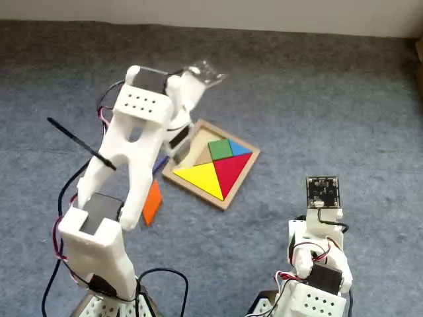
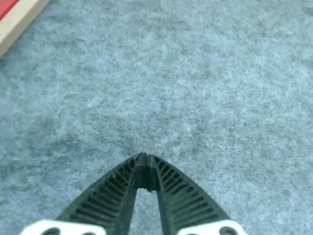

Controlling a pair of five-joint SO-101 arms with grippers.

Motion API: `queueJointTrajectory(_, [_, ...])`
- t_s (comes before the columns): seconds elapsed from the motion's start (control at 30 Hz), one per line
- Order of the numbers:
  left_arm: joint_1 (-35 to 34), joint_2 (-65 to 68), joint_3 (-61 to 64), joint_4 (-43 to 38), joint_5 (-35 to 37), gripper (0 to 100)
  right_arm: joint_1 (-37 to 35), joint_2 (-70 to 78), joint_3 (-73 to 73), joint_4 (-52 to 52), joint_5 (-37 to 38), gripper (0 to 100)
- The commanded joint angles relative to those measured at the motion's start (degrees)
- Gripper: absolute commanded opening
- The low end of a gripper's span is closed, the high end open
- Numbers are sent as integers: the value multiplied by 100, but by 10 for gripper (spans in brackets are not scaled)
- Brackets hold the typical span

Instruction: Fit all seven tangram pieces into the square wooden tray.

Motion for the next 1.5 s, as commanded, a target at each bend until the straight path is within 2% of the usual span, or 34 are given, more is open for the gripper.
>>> queueJointTrajectory(0.0, [-198,-462,769,79,35,183,66,-136,558,13,0,9])
queueJointTrajectory(0.33, [-418,-488,2765,-1257,404,183,66,-136,558,4,0,9])
queueJointTrajectory(0.47, [-523,-470,3196,-1899,826,183,66,-136,558,4,0,9])
queueJointTrajectory(0.8, [-1130,-470,4101,-3235,835,178,75,-136,558,4,0,9])
queueJointTrajectory(0.9, [-1138,-470,4163,-3200,844,168,75,-136,558,4,0,9])
queueJointTrajectory(1.1, [-1112,-470,4189,-3209,835,40,75,-136,558,4,0,9])
queueJointTrajectory(1.27, [-1112,-523,4198,-3165,835,34,75,-136,558,4,0,9])
queueJointTrajectory(1.47, [-1042,-699,3916,-2532,835,34,75,-136,558,4,0,9])
